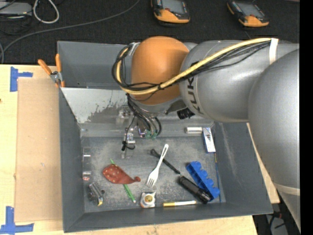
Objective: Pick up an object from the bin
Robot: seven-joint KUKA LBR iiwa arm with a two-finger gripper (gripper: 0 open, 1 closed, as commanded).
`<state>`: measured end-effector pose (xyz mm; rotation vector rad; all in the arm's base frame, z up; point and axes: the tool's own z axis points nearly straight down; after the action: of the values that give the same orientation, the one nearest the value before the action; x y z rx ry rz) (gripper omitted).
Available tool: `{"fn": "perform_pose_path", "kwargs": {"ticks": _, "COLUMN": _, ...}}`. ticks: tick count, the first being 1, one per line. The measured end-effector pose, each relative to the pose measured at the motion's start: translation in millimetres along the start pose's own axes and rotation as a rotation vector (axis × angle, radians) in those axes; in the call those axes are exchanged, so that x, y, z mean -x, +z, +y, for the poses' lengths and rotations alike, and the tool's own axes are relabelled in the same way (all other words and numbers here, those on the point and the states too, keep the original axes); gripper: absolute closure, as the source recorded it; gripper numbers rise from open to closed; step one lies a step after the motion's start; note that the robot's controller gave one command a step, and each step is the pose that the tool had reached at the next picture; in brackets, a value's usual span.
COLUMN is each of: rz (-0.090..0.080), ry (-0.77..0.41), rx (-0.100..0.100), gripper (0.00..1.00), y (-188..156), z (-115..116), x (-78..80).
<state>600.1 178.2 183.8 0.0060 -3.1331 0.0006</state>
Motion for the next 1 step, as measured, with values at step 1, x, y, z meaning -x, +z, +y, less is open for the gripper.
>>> {"fn": "perform_pose_path", "kwargs": {"ticks": 1, "rz": -0.008, "ry": 0.005, "rx": 0.001, "gripper": 0.00, "y": -5.0, "z": -1.1, "x": 1.7}}
